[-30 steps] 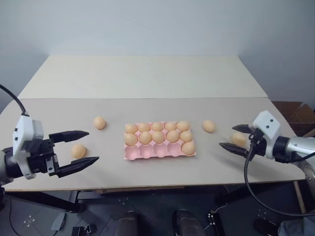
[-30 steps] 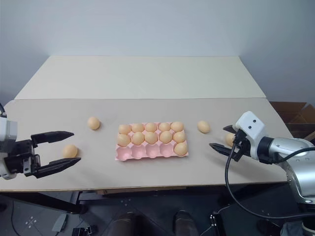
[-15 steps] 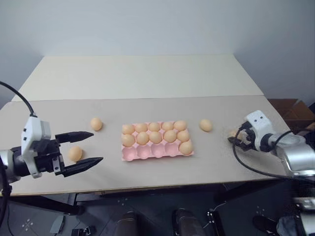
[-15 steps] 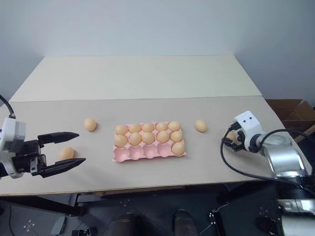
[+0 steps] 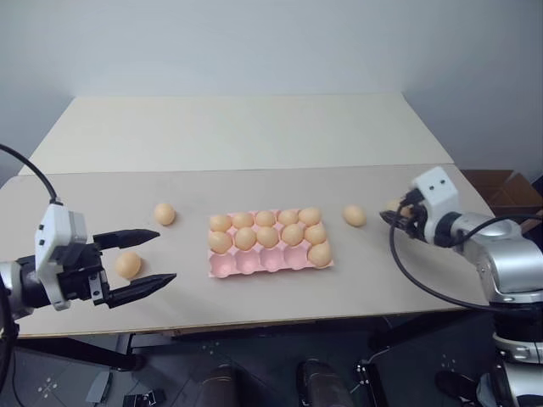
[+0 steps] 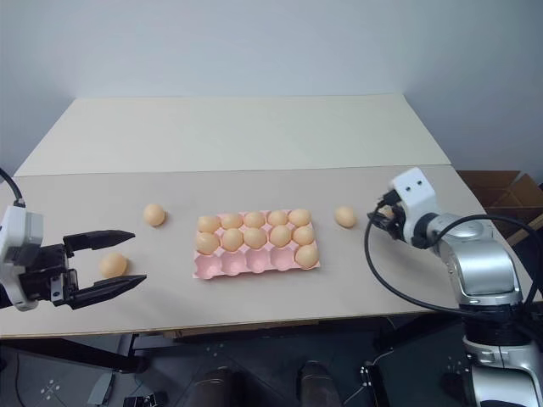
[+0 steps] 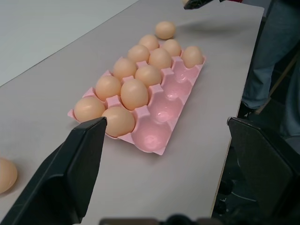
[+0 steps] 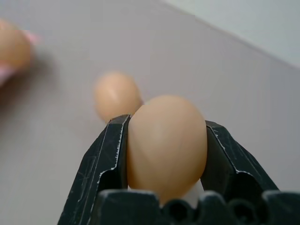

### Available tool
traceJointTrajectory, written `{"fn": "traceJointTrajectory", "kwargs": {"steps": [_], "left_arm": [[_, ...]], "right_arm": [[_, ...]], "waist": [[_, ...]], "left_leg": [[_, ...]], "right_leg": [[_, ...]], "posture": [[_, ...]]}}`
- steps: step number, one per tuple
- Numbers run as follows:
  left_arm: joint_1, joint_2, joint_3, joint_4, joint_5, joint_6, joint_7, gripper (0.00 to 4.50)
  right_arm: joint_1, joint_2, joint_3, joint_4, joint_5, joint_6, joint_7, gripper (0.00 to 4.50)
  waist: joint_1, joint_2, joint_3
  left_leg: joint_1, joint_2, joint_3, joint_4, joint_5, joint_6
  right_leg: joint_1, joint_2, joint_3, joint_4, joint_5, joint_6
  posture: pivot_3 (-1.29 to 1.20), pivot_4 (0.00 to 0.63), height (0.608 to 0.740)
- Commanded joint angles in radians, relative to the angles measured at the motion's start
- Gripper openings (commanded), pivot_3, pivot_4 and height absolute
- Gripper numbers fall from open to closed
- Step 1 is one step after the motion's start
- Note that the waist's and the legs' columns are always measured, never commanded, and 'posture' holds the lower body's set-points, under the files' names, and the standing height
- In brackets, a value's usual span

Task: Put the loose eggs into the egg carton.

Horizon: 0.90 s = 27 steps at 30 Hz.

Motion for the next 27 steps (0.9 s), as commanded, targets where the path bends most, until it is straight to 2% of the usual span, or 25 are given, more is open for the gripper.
{"fn": "traceJointTrajectory", "kwargs": {"steps": [1, 4, 7, 12, 19, 23, 27], "left_arm": [[-0.025, 0.013, 0.009, -0.005, -0.003, -0.022, 0.0, 4.5], [-0.047, 0.014, -0.014, 0.001, -0.005, -0.02, 0.001, 4.5], [-0.067, 0.016, -0.028, 0.002, -0.004, -0.016, 0.002, 4.5], [-0.073, 0.02, -0.025, 0.005, -0.002, -0.016, -0.001, 4.5], [-0.061, 0.019, -0.012, 0.005, 0.009, -0.02, -0.003, 4.5], [-0.059, 0.019, -0.009, 0.006, 0.011, -0.021, -0.005, 4.5], [-0.06, 0.019, -0.011, 0.007, 0.015, -0.022, -0.006, 4.5]], "right_arm": [[-0.052, 0.078, 0.038, -0.201, 0.084, 0.091, -0.019, 1.89], [-0.072, 0.174, 0.124, -0.276, 0.116, 0.132, -0.04, 1.89], [-0.069, 0.213, 0.216, -0.296, 0.1, 0.14, -0.057, 1.89], [-0.034, 0.187, 0.319, -0.331, 0.078, 0.122, -0.052, 1.89], [0.0, 0.123, 0.363, -0.374, 0.077, 0.103, -0.016, 1.89], [0.006, 0.125, 0.372, -0.375, 0.073, 0.091, -0.017, 3.18], [-0.011, 0.164, 0.327, -0.369, 0.086, 0.078, -0.034, 4.48]], "waist": [[0.001, 0.0, 0.0], [0.002, 0.0, 0.0], [0.007, 0.0, 0.0], [0.009, 0.0, 0.0], [0.005, 0.0, 0.0], [0.003, 0.0, 0.0], [0.003, 0.0, 0.0]], "left_leg": [[0.0, 0.0, 0.0, 0.0, 0.0, 0.0], [0.0, 0.001, -0.001, 0.0, 0.0, 0.0], [-0.001, 0.0, -0.001, 0.0, 0.0, 0.0], [-0.003, -0.002, 0.0, 0.0, 0.0, 0.0], [-0.001, -0.001, -0.001, 0.0, 0.0, 0.0], [0.0, 0.0, -0.001, 0.0, 0.0, 0.0], [-0.001, 0.0, -0.001, 0.0, 0.0, 0.0]], "right_leg": [[0.0, 0.0, 0.0, 0.0, 0.0, 0.0], [0.0, 0.0, -0.001, 0.001, 0.0, -0.001], [0.0, -0.001, -0.001, 0.0, 0.0, -0.001], [0.0, -0.003, -0.002, -0.003, 0.0, -0.001], [0.0, -0.001, -0.002, 0.0, 0.0, -0.001], [0.0, -0.001, -0.002, 0.0, -0.001, -0.003], [0.0, -0.001, -0.002, 0.0, -0.001, -0.002]], "posture": [[0.0, 0.15, 0.74], [0.0, 0.15, 0.74], [0.0, 0.15, 0.74], [0.0, 0.15, 0.74], [0.0, 0.15, 0.74], [0.0, 0.15, 0.74], [0.0, 0.15, 0.74]]}}
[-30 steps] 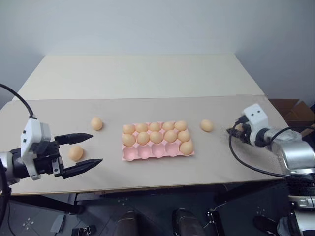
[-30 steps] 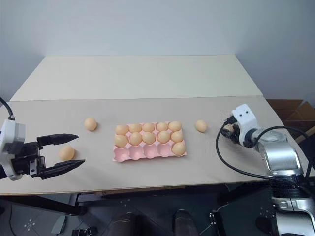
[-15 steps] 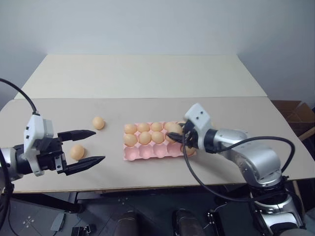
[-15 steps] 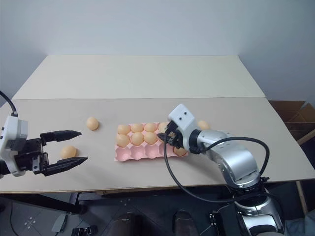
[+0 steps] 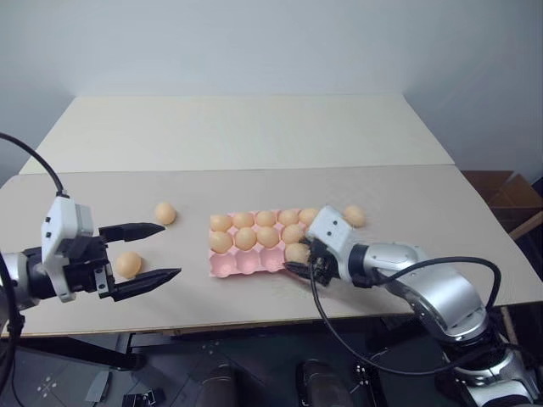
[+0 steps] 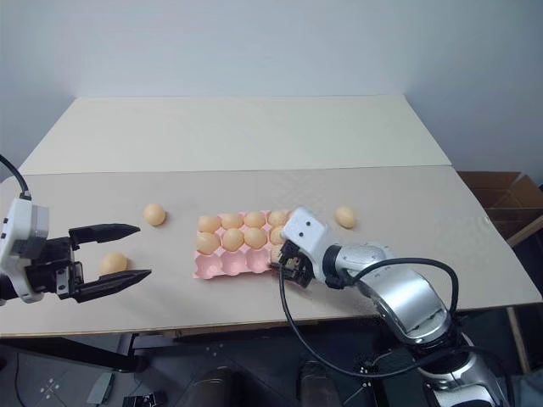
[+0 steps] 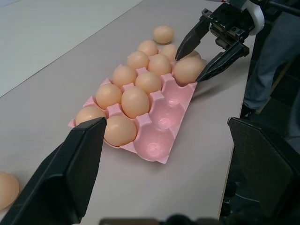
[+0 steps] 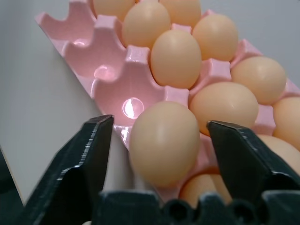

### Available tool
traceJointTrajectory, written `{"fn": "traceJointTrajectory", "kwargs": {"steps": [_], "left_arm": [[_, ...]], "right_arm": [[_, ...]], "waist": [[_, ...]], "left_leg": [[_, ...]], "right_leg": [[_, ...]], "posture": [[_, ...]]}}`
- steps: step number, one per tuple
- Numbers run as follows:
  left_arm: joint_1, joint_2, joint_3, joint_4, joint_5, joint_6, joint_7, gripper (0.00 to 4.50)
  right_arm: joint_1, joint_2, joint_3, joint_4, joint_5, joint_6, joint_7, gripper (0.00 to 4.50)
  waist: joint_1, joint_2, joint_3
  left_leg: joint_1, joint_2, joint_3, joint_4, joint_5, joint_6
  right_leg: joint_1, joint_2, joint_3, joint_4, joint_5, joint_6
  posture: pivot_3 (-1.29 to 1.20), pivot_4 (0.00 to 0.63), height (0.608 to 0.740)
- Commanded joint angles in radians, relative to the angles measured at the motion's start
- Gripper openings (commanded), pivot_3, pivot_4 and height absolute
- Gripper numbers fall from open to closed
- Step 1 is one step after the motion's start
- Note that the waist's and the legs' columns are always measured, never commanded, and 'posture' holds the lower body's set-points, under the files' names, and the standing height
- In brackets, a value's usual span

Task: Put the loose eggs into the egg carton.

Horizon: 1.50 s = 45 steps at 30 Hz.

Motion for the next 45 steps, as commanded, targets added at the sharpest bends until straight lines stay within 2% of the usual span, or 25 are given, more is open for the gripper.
{"fn": "traceJointTrajectory", "kwargs": {"steps": [1, 6, 11, 15, 19, 23, 27, 31, 37, 39, 45], "left_arm": [[0.001, 0.012, 0.029, -0.004, 0.003, -0.023, -0.004, 4.5], [0.021, 0.01, 0.063, 0.02, 0.011, -0.033, -0.025, 4.5], [0.059, -0.009, 0.146, 0.113, 0.065, -0.127, -0.06, 4.5], [0.098, 0.003, 0.216, 0.159, 0.063, -0.143, -0.107, 4.5], [0.188, -0.014, 0.31, 0.157, 0.057, -0.131, -0.143, 4.5], [0.279, -0.036, 0.374, 0.16, 0.055, -0.128, -0.168, 4.5], [0.304, -0.057, 0.373, 0.147, 0.046, -0.128, -0.152, 4.5], [0.278, -0.053, 0.341, 0.129, 0.037, -0.123, -0.125, 4.5], [0.19, -0.027, 0.26, 0.099, 0.033, -0.125, -0.095, 4.5], [0.16, -0.019, 0.24, 0.087, 0.025, -0.12, -0.088, 4.5], [0.114, -0.008, 0.204, 0.073, 0.019, -0.11, -0.067, 4.5]], "right_arm": [[-0.026, 0.008, -0.054, -0.032, 0.0, -0.044, -0.009, 4.48], [-0.007, -0.067, -0.22, -0.033, 0.058, -0.094, 0.077, 4.48], [0.109, -0.229, -0.433, 0.058, 0.122, -0.311, 0.317, 4.48], [0.23, -0.306, -0.551, 0.158, 0.129, -0.473, 0.465, 4.48], [0.369, -0.346, -0.666, 0.238, 0.116, -0.55, 0.518, 4.48], [0.457, -0.35, -0.732, 0.238, 0.124, -0.551, 0.503, 4.48], [0.469, -0.331, -0.719, 0.225, 0.119, -0.546, 0.462, 4.48], [0.407, -0.32, -0.657, 0.256, 0.093, -0.541, 0.41, 4.48], [0.148, -0.237, -0.424, 0.452, -0.084, -0.503, 0.224, 4.48], [0.057, -0.199, -0.356, 0.544, -0.15, -0.488, 0.163, 4.48], [-0.12, -0.086, -0.259, 0.794, -0.233, -0.512, 0.095, 4.48]], "waist": [[0.001, 0.0, 0.0], [0.006, 0.0, 0.0], [0.01, 0.0, 0.0], [0.009, -0.001, 0.0], [0.004, -0.001, 0.0], [0.001, -0.001, 0.0], [0.003, -0.001, 0.0], [0.003, -0.001, 0.0], [-0.002, -0.001, 0.0], [-0.002, -0.001, 0.0], [-0.001, -0.001, 0.0]], "left_leg": [[0.0, 0.0, 0.0, 0.0, 0.0, 0.0], [-0.001, -0.001, 0.0, 0.0, 0.0, 0.0], [-0.001, -0.001, 0.0, -0.001, 0.0, 0.0], [0.0, -0.001, 0.0, -0.002, 0.0, 0.0], [0.001, 0.0, 0.001, -0.003, 0.0, 0.0], [0.001, 0.0, 0.001, -0.003, 0.0, 0.0], [0.005, 0.0, 0.002, -0.003, 0.0, 0.0], [0.005, 0.0, 0.002, -0.002, 0.0, 0.0], [0.004, 0.0, 0.004, -0.002, 0.0, 0.0], [0.003, 0.0, 0.005, -0.003, 0.0, 0.0], [0.001, -0.001, 0.004, -0.005, 0.0, 0.0]], "right_leg": [[0.0, 0.0, 0.0, 0.0, 0.0, 0.001], [0.0, -0.001, 0.0, -0.001, 0.0, 0.001], [0.001, -0.002, -0.001, -0.004, -0.001, 0.0], [0.001, -0.001, -0.001, -0.004, -0.001, -0.001], [0.001, -0.001, 0.0, -0.003, -0.001, 0.0], [0.001, -0.001, 0.0, -0.003, -0.003, -0.001], [0.003, -0.002, 0.001, -0.002, -0.008, 0.002], [0.002, -0.002, 0.002, -0.001, -0.008, 0.002], [0.001, -0.001, 0.003, -0.002, -0.006, 0.0], [0.0, -0.001, 0.003, -0.002, -0.002, -0.007], [-0.002, -0.001, 0.003, -0.003, 0.001, 0.0]], "posture": [[0.0, 0.15, 0.74], [0.0, 0.15, 0.74], [0.0, 0.15, 0.74], [0.0, 0.15, 0.74], [0.0, 0.15, 0.74], [0.0, 0.15, 0.74], [0.0, 0.15, 0.74], [0.0, 0.15, 0.74], [0.0, 0.15, 0.74], [0.0, 0.15, 0.74], [0.0, 0.15, 0.74]]}}
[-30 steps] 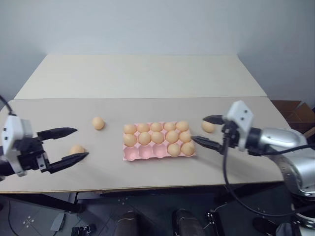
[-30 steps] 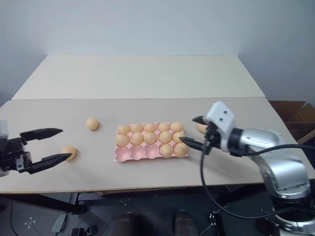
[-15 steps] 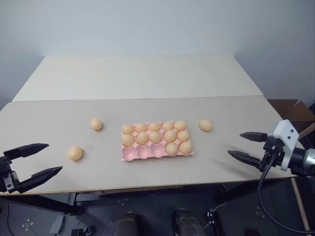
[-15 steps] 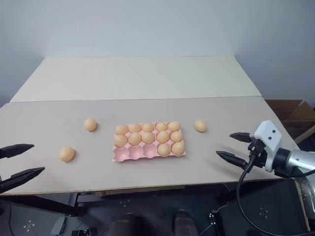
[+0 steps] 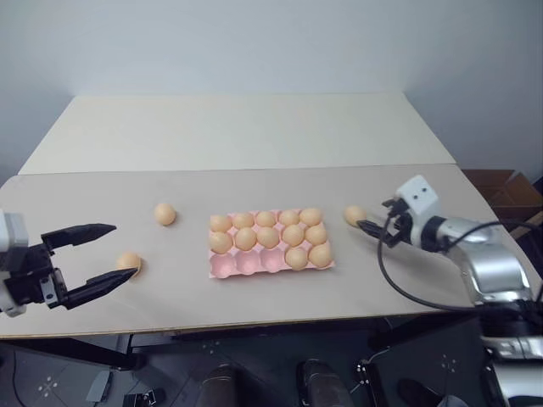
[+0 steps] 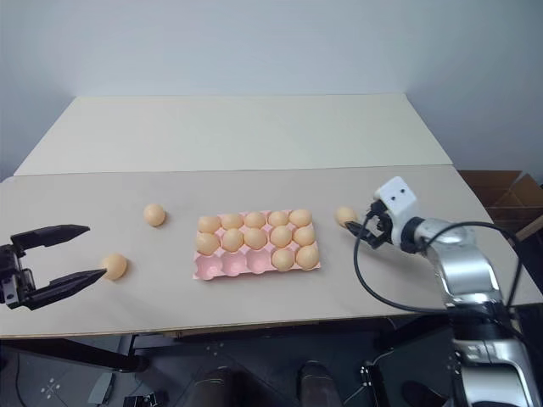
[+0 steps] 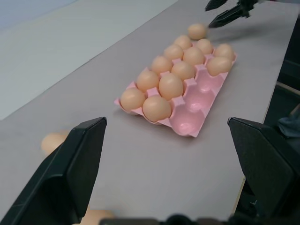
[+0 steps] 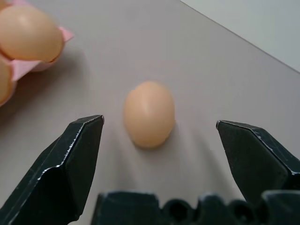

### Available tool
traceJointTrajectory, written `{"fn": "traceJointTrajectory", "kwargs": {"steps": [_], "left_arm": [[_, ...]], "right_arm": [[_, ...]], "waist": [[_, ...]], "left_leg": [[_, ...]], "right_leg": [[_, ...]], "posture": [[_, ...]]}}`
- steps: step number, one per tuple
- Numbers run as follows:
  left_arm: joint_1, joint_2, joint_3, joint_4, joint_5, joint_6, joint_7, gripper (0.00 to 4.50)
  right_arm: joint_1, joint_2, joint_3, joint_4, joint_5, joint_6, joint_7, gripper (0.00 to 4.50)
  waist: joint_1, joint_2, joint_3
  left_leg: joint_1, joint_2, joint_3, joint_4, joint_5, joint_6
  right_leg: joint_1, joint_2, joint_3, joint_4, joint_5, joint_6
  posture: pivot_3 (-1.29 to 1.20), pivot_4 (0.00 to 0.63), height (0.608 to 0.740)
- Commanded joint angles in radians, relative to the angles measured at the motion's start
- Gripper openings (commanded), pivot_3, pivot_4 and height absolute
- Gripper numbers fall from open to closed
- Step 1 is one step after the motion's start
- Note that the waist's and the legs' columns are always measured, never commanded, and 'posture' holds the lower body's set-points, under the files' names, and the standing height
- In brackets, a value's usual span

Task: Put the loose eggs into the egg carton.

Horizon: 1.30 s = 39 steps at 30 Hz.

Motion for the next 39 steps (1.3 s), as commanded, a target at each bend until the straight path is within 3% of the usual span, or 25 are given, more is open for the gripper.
{"fn": "traceJointTrajectory", "kwargs": {"steps": [1, 6, 7, 9, 14, 19, 24, 35, 39], "left_arm": [[-0.025, 0.014, -0.007, -0.025, -0.012, 0.0, 0.021, 4.5], [-0.042, 0.011, -0.025, -0.029, -0.013, -0.002, 0.036, 4.5], [-0.038, 0.009, -0.021, -0.031, -0.013, -0.004, 0.035, 4.5], [-0.029, 0.005, -0.014, -0.036, -0.013, -0.006, 0.034, 4.5], [-0.003, -0.006, 0.01, -0.058, -0.021, -0.005, 0.035, 4.5], [0.014, -0.014, 0.011, -0.067, -0.024, -0.009, 0.039, 4.5], [-0.001, -0.012, -0.016, -0.061, -0.024, -0.011, 0.044, 4.5], [-0.023, -0.004, -0.036, -0.053, -0.021, -0.006, 0.046, 4.5], [-0.019, -0.003, -0.032, -0.058, -0.022, -0.002, 0.048, 4.5]], "right_arm": [[-0.065, 0.039, 0.025, 0.109, -0.048, -0.031, -0.04, 4.48], [-0.122, 0.106, 0.04, 0.249, -0.085, -0.07, -0.074, 4.48], [-0.132, 0.123, 0.031, 0.271, -0.086, -0.075, -0.093, 4.31], [-0.141, 0.145, 0.017, 0.283, -0.088, -0.094, -0.122, 3.88], [-0.078, 0.148, -0.006, 0.083, -0.057, -0.044, -0.125, 2.16], [0.013, 0.14, -0.006, -0.283, 0.011, 0.12, -0.1, 2.16], [0.049, 0.195, 0.076, -0.594, 0.116, 0.315, -0.097, 2.16], [0.06, 0.269, 0.332, -0.696, 0.112, 0.412, -0.149, 2.16], [0.044, 0.279, 0.346, -0.693, 0.113, 0.424, -0.162, 3.15]], "waist": [[0.002, 0.0, 0.0], [0.001, 0.0, 0.0], [0.0, 0.0, 0.0], [-0.003, 0.0, 0.0], [-0.003, 0.0, 0.0], [0.0, 0.0, 0.0], [-0.003, 0.0, 0.0], [0.002, -0.001, -0.001], [0.002, -0.001, -0.001]], "left_leg": [[0.0, 0.0, 0.0, 0.0, 0.0, 0.0], [-0.001, 0.0, -0.001, -0.001, 0.0, 0.0], [0.0, 0.0, -0.001, -0.001, 0.0, 0.0], [0.001, 0.0, 0.0, -0.001, 0.0, 0.0], [0.001, 0.001, -0.001, -0.001, 0.0, 0.0], [0.0, 0.001, -0.001, -0.001, 0.0, 0.0], [0.001, 0.001, -0.001, -0.001, 0.0, 0.0], [0.002, 0.0, -0.001, -0.001, 0.001, -0.001], [0.002, 0.0, -0.001, -0.001, 0.001, -0.001]], "right_leg": [[0.0, 0.0, 0.0, 0.0, 0.0, 0.0], [0.0, 0.0, -0.001, 0.0, 0.0, 0.0], [0.0, 0.0, -0.001, 0.0, 0.0, 0.0], [0.001, 0.0, -0.001, 0.0, 0.0, 0.0], [0.0, 0.0, -0.001, 0.001, 0.0, 0.0], [0.0, 0.0, -0.001, 0.001, 0.0, 0.0], [0.0, 0.001, -0.001, 0.002, 0.0, 0.0], [0.001, -0.001, -0.001, 0.001, -0.001, -0.001], [0.0, 0.0, -0.002, 0.002, -0.001, -0.001]], "posture": [[0.0, 0.15, 0.74], [0.0, 0.15, 0.74], [0.0, 0.15, 0.74], [0.0, 0.15, 0.74], [0.0, 0.15, 0.74], [0.0, 0.15, 0.74], [0.0, 0.15, 0.74], [0.0, 0.15, 0.74], [0.0, 0.15, 0.74]]}}
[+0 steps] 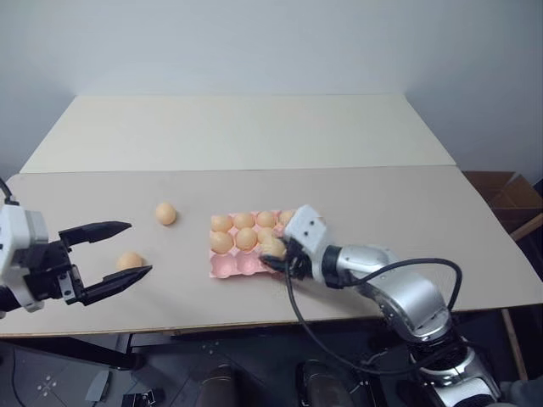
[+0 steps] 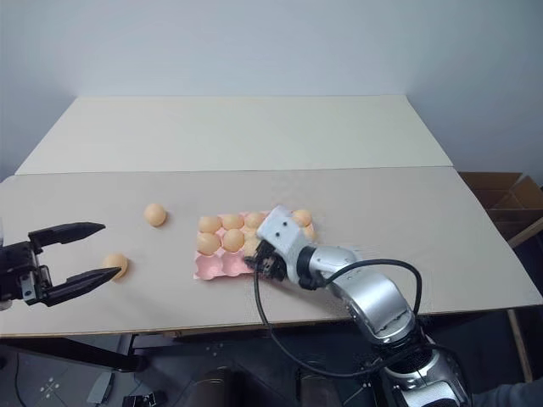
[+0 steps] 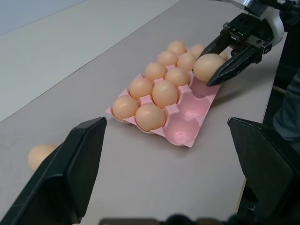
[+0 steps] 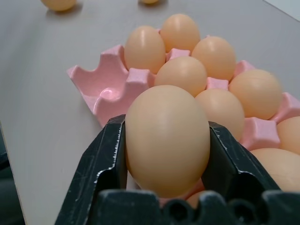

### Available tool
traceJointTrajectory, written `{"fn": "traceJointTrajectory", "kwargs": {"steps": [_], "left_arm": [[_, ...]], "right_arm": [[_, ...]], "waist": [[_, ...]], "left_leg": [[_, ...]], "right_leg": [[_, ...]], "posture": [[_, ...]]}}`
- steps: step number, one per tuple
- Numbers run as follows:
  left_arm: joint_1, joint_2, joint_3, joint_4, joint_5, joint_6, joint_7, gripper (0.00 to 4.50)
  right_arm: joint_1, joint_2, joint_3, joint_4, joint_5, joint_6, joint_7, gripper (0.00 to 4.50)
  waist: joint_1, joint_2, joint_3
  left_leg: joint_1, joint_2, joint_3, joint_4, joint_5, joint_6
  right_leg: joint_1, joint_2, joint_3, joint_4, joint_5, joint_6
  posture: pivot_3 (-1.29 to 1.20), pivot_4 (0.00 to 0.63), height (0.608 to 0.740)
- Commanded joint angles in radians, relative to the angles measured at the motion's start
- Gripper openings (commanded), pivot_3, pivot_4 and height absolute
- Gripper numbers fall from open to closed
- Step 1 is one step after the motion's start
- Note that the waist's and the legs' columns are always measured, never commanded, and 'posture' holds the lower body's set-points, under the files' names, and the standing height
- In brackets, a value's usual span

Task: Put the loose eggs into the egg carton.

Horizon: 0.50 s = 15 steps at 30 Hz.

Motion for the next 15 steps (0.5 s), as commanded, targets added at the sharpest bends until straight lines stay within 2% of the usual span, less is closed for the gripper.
{"fn": "traceJointTrajectory", "kwargs": {"steps": [1, 3, 4, 7, 11, 15], "left_arm": [[-0.001, 0.012, 0.023, -0.019, -0.012, -0.001, 0.004, 4.5], [-0.002, 0.015, 0.026, -0.017, -0.013, 0.001, 0.003, 4.5], [-0.001, 0.016, 0.028, -0.016, -0.013, 0.002, 0.002, 4.5], [0.019, 0.017, 0.041, -0.014, -0.011, 0.003, -0.015, 4.5], [0.08, 0.026, 0.097, 0.005, -0.004, 0.001, -0.065, 4.5], [0.111, 0.021, 0.142, 0.024, -0.008, 0.006, -0.075, 4.5]], "right_arm": [[-0.033, 0.01, -0.026, -0.039, 0.01, 0.018, -0.009, 3.53], [-0.042, 0.003, -0.054, -0.058, 0.023, 0.027, -0.002, 4.25], [-0.045, -0.009, -0.082, -0.074, 0.041, 0.034, 0.011, 4.45], [-0.043, -0.052, -0.163, -0.117, 0.091, 0.04, 0.049, 4.45], [-0.003, -0.164, -0.322, -0.117, 0.161, -0.052, 0.157, 4.45], [0.111, -0.336, -0.484, -0.016, 0.175, -0.273, 0.365, 4.45]], "waist": [[0.0, 0.0, 0.0], [0.0, 0.0, 0.0], [0.0, 0.0, 0.0], [0.003, 0.0, 0.0], [0.002, 0.0, 0.0], [0.008, 0.0, 0.0]], "left_leg": [[0.0, 0.0, 0.0, 0.0, 0.0, 0.0], [0.0, 0.0, 0.0, 0.0, 0.0, 0.0], [0.0, 0.0, 0.0, 0.0, 0.0, 0.0], [0.0, 0.0, 0.0, 0.0, 0.0, 0.0], [-0.001, 0.0, 0.0, 0.0, 0.0, 0.0], [-0.001, 0.0, -0.001, 0.0, 0.0, 0.0]], "right_leg": [[0.0, 0.0, 0.0, 0.0, 0.0, 0.0], [0.0, 0.0, 0.0, 0.0, 0.0, 0.0], [0.0, 0.0, 0.0, 0.0, 0.0, 0.0], [0.0, 0.0, 0.0, 0.0, 0.0, 0.0], [0.0, 0.0, -0.001, -0.002, 0.0, 0.0], [0.001, 0.0, -0.002, -0.003, -0.001, 0.0]], "posture": [[0.0, 0.15, 0.74], [0.0, 0.15, 0.74], [0.0, 0.15, 0.74], [0.0, 0.15, 0.74], [0.0, 0.15, 0.74], [0.0, 0.15, 0.74]]}}
